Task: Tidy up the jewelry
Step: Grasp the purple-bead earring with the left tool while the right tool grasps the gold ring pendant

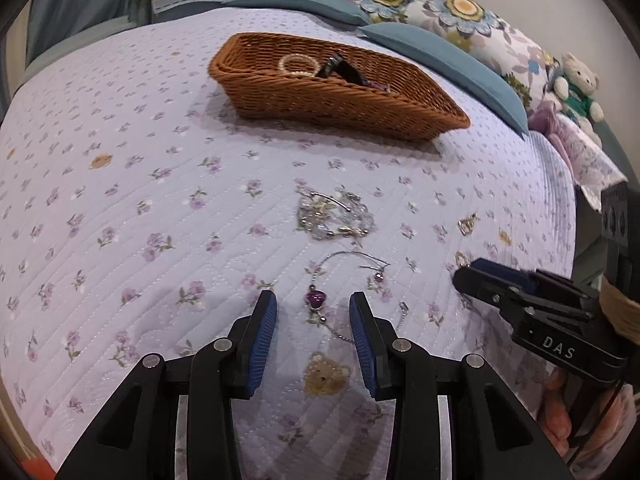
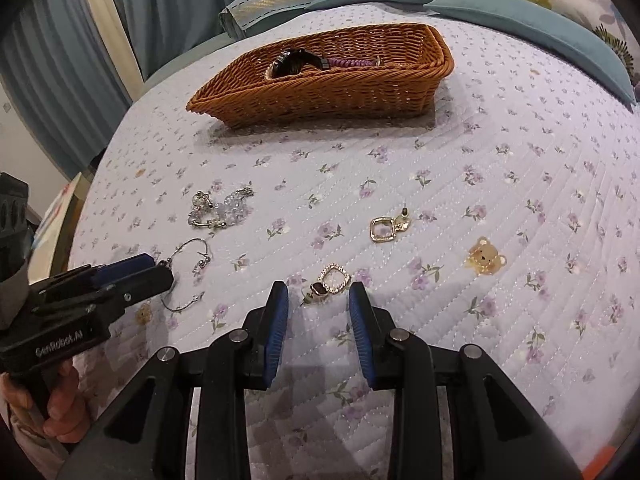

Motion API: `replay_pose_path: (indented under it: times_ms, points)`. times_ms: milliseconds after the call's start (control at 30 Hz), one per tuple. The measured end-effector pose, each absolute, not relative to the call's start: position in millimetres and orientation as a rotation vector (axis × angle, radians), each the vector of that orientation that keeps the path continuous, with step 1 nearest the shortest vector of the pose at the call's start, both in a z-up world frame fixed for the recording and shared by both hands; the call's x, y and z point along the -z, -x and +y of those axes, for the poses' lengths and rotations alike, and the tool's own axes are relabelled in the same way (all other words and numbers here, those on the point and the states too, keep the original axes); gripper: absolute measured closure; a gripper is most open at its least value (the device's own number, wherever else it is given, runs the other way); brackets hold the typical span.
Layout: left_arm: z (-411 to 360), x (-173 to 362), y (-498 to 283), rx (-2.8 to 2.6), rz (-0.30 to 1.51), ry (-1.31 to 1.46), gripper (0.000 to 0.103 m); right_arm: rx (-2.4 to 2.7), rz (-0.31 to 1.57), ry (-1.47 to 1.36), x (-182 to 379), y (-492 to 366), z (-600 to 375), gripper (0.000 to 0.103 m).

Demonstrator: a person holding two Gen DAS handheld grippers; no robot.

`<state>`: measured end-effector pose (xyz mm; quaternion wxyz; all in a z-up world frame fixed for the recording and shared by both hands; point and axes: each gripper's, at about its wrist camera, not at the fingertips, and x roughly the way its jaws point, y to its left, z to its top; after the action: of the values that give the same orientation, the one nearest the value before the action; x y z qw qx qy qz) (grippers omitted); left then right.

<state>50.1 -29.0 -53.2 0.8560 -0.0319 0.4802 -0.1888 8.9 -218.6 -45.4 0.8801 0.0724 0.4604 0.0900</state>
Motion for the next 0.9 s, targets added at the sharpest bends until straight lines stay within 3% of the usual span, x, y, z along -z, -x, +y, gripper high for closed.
replay_pose_path:
  times_ms: [333,500,900]
  points:
    - [-34.9,55.9,-52.2,0.389,1.005,0.040,0.065,-0.153,0.960,-0.097,46.0,-14.3,-211.3,0.073]
    - [-36.1,57.4,-54.9,0.384,1.010,0.041,0.092,-0.163,0.960,-0.089,46.9,-15.2,-209.9,0.090]
    - [-20.7,43.5,-48.2,0.421,0.952,0.137,0.092,-0.242,0.896,-0.084,36.8,-1.1,-204.5,0.090]
